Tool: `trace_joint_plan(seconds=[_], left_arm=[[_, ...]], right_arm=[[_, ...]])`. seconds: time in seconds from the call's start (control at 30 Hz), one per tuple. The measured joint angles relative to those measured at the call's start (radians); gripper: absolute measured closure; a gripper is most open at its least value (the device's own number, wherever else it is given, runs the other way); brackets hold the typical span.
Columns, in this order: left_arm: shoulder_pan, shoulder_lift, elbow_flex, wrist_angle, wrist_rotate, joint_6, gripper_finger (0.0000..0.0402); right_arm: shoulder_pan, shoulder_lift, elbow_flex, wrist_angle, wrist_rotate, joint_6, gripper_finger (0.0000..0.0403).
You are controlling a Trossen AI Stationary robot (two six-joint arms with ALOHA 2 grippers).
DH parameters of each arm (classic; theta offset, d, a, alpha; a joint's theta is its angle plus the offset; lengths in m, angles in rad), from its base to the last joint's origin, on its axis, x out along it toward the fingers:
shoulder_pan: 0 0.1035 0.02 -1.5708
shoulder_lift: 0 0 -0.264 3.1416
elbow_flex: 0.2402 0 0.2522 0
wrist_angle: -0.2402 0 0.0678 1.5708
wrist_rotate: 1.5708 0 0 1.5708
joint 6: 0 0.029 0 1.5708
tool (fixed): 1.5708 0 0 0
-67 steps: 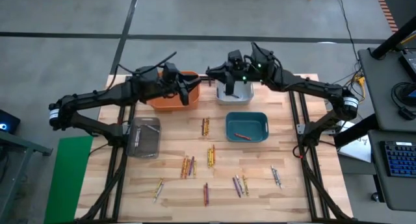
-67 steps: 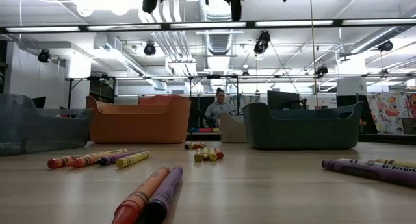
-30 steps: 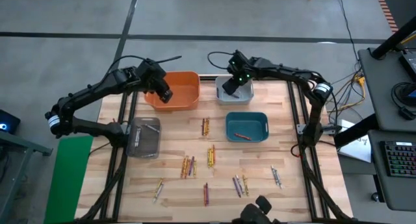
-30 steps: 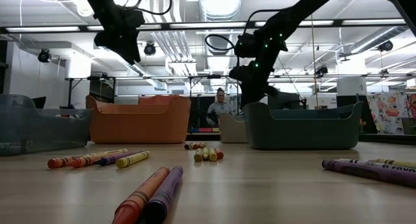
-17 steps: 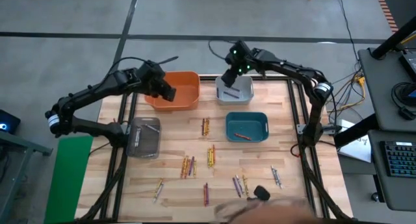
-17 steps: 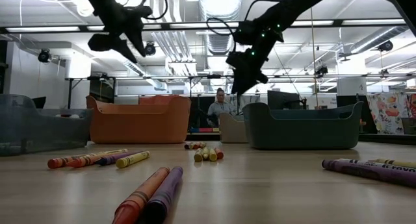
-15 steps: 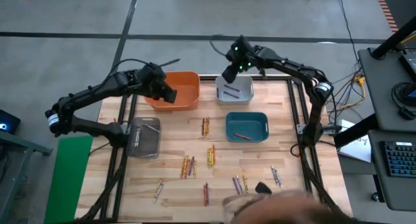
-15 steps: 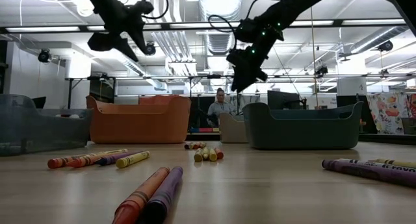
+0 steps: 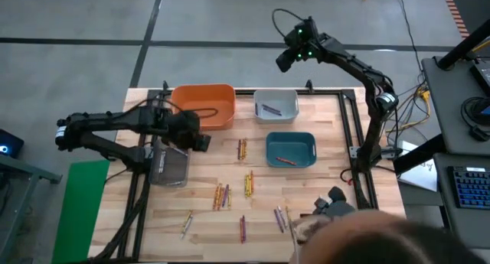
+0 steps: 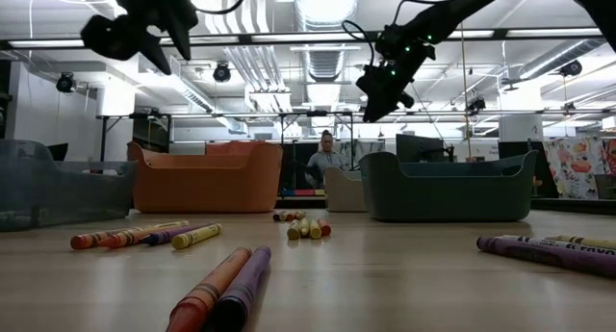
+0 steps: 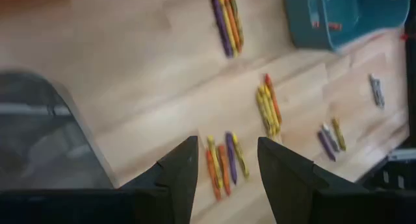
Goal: Sort crayons
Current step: Put the yellow crayon into the orange bin
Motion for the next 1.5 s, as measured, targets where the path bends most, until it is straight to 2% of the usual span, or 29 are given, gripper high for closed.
trace_joint_plan(seconds=[0.17,0.4,0.57,0.77,0.97,1.2,1.5], left_arm=[[-0.066,0.000,-0.014,-0.002,-0.002,-0.079,0.0260],[-0.136,0.000,-0.020,-0.033,-0.002,-0.095,0.0260],[-0.240,0.000,-0.031,-0.047,-0.002,-0.134,0.0260],[-0.420,0.000,-0.099,-0.009,-0.002,-0.337,0.0260],[-0.636,0.004,-0.190,0.174,-0.048,-0.572,0.0260],[-0.822,0.119,-0.226,0.251,-0.070,-0.784,0.0260],[-0.828,0.312,-0.218,0.285,-0.059,-0.828,0.0260]], right_arm=[[-0.007,-0.002,0.000,-0.004,-0.009,0.031,0.0281],[0.007,-0.050,0.000,-0.024,-0.150,0.169,0.0284],[0.027,-0.101,0.000,-0.080,-0.158,0.224,0.0289],[0.086,-0.162,0.000,-0.192,-0.158,0.270,0.0287],[0.181,-0.201,0.000,-0.248,-0.153,0.294,0.0291],[0.290,-0.204,0.000,-0.247,-0.150,0.332,0.0299],[0.376,-0.204,0.000,-0.248,-0.149,0.339,0.0304]])
